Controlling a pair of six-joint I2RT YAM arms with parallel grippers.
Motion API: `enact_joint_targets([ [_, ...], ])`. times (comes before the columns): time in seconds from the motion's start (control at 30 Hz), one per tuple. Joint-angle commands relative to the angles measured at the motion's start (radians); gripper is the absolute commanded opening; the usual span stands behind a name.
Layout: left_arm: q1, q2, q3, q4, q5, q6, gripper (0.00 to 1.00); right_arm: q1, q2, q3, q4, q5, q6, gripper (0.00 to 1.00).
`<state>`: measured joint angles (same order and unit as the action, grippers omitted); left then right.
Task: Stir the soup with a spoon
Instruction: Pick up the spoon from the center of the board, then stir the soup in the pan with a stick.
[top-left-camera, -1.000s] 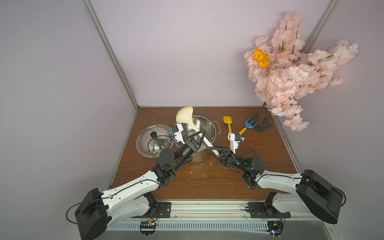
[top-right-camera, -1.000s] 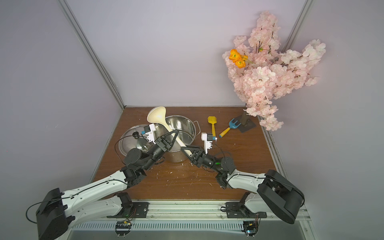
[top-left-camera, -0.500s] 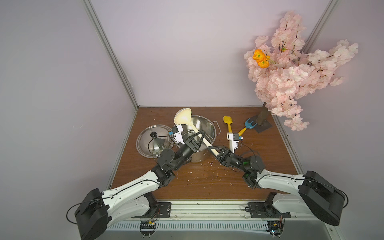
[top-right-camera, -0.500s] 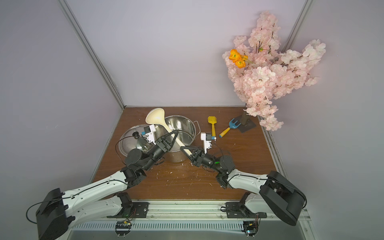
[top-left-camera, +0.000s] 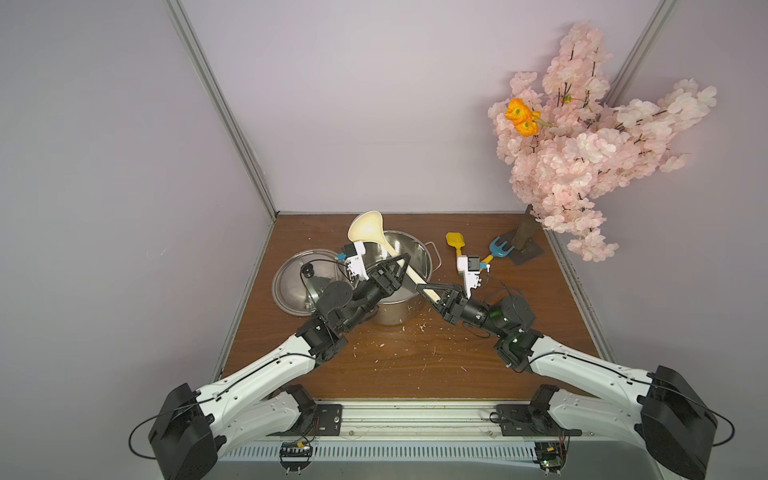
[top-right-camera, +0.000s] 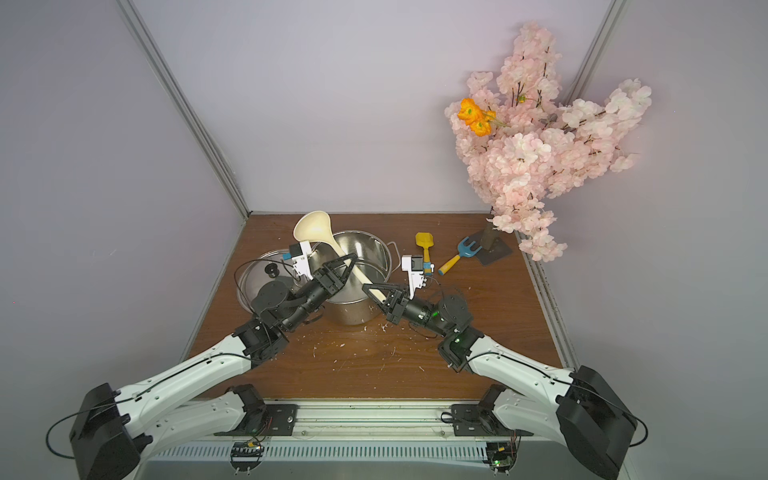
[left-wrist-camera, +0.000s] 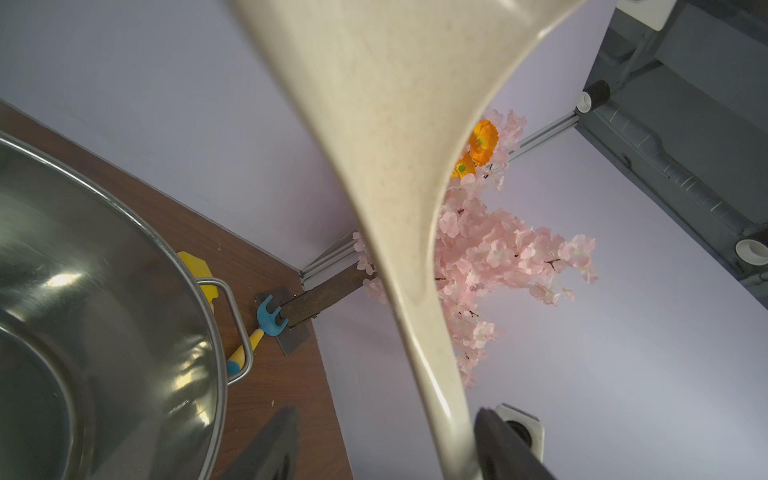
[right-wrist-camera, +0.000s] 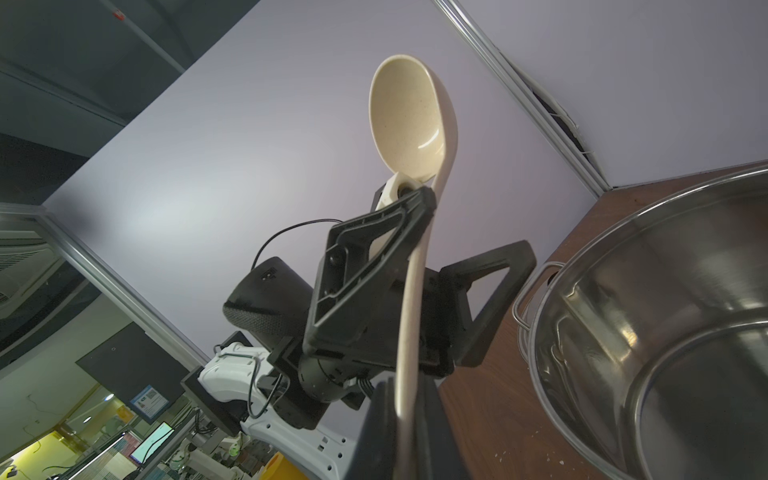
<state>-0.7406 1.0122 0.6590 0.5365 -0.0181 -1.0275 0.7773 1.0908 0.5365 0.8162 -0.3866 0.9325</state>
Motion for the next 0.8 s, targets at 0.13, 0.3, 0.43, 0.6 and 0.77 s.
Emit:
enact_joint_targets([
  [0.13, 0.067, -0.038, 0.055, -0.252, 0.035, 0.088, 0.81, -0.085, -0.043, 0.127, -0.334, -0.011, -0.107, 0.0],
  [0.3, 0.169, -0.088, 0.145, -0.528, 0.069, 0.203, 0.89, -0.161, -0.008, 0.306, -0.702, -0.016, -0.244, 0.0],
  [0.43, 0.305, -0.122, 0.243, -0.819, 0.046, 0.329, 0.9, -0.178, 0.076, 0.526, -1.037, 0.021, -0.431, 0.0],
  [0.6, 0.459, -0.123, 0.259, -0.981, 0.053, 0.422, 0.81, -0.174, 0.226, 0.797, -1.393, 0.1, -0.655, 0.0],
  [0.77, 0.555, -0.089, 0.197, -0.977, 0.092, 0.448, 0.73, -0.169, 0.325, 0.972, -1.611, 0.231, -0.784, 0.0],
])
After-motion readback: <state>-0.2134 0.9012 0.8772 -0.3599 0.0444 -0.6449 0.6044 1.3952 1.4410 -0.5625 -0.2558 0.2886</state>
